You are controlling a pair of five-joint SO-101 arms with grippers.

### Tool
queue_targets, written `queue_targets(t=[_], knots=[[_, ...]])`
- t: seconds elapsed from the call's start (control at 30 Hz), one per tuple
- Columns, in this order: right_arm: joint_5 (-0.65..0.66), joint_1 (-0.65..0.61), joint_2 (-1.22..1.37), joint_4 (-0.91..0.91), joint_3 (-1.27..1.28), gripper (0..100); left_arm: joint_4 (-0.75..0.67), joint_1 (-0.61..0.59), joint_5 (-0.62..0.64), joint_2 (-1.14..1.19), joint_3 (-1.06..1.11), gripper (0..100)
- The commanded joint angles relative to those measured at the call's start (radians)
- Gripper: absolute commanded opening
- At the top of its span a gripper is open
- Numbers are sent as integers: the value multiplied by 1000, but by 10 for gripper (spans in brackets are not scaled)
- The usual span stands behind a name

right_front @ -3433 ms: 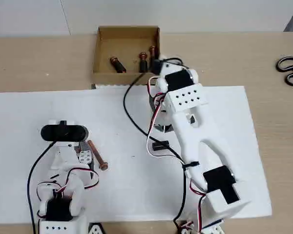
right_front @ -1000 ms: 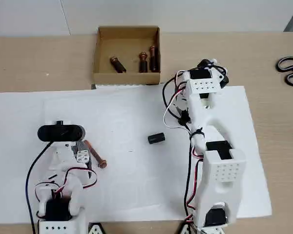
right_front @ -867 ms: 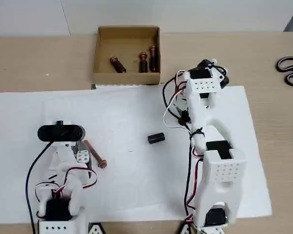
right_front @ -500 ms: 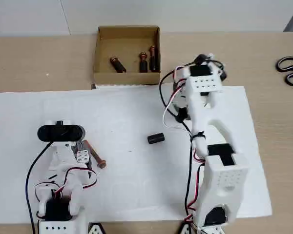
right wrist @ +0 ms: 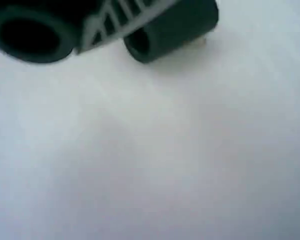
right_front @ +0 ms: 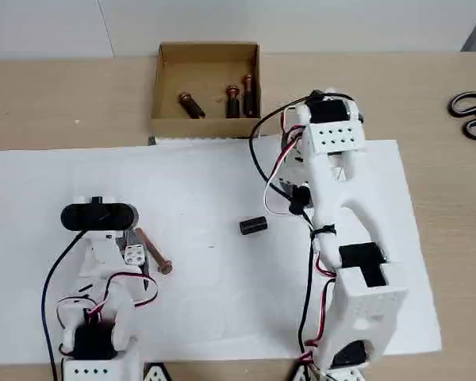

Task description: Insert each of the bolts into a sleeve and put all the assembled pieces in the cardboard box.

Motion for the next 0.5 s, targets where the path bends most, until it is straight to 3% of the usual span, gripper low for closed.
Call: queue_targets(t=[0.0,0.2,0.47], knots=[[91,-2,-88,22,-12,2,-11,0,-2,-11,-2,6],[172,-2,-262,22,14,2,28,-6,-8,-8,-33,10],[222,-2,-555,15,374,2,209,23,-46,5,-306,11]])
